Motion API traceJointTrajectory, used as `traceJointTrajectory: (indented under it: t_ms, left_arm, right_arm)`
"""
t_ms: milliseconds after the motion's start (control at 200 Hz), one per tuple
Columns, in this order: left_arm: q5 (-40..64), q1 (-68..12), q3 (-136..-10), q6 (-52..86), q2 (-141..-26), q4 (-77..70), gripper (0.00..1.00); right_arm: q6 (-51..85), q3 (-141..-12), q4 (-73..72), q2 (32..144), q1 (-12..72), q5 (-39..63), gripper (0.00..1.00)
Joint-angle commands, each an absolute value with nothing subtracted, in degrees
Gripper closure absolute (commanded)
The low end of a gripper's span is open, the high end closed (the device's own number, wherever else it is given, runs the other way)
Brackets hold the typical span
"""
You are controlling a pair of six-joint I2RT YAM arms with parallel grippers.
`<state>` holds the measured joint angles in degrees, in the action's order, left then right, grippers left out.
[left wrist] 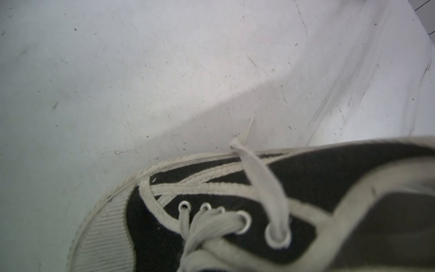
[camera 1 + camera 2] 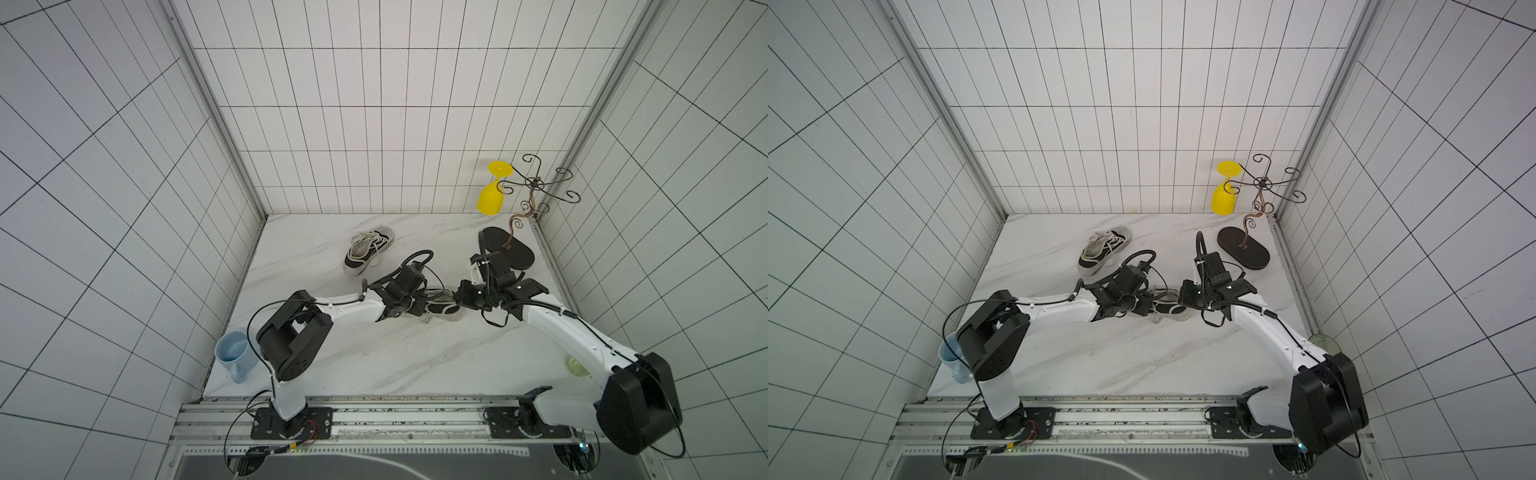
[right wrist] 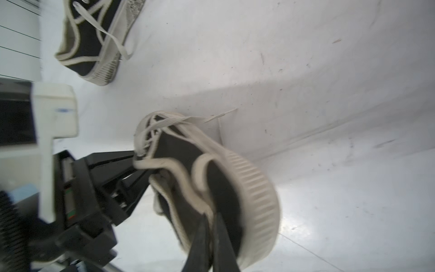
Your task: Insert the insole into the shoe
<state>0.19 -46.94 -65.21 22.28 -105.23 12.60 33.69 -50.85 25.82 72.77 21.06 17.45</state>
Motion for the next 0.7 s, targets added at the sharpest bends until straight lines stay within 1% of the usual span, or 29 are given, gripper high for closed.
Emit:
traceJointTrajectory:
  t_ms: [0,55,110,175,275,430,550,695]
  left_arm:
    - [0.0,-46.54,-64.75,22.87,-108.57,17.33,1.0]
    - [-0.2,-46.5,-64.91,22.93,-108.97,17.36,1.0]
    - [-0.77,-46.43,-65.12,23.07,-109.16,17.58,1.0]
    - [-1.08,-46.24,-65.09,23.2,-109.0,17.49,1.0]
    - [-1.36,-46.06,-65.03,23.38,-108.39,17.4,1.0]
    - [-1.71,-46.05,-65.34,23.31,-108.02,17.52,1.0]
    - [-1.77,-46.03,-65.8,23.29,-108.02,17.76,1.0]
    - [-1.79,-45.97,-65.49,23.13,-107.33,17.39,1.0]
  right_arm:
    - [36.2,-46.65,16.14,70.06,17.95,27.63,0.91]
    - [36.08,-46.84,16.13,69.41,16.92,28.1,0.82]
    - [36.13,-46.49,16.12,69.41,15.23,28.83,0.75]
    - [33.87,-47.72,19.76,70.6,14.51,27.27,0.72]
    - [28.42,-52.01,26.82,73.32,14.81,24.31,0.65]
    - [20.55,-60.13,38.6,79.47,20.49,15.93,0.56]
    - [19.41,-62.16,40.69,81.54,24.77,11.81,0.48]
    - [21.24,-61.79,40.32,83.95,25.75,6.47,0.46]
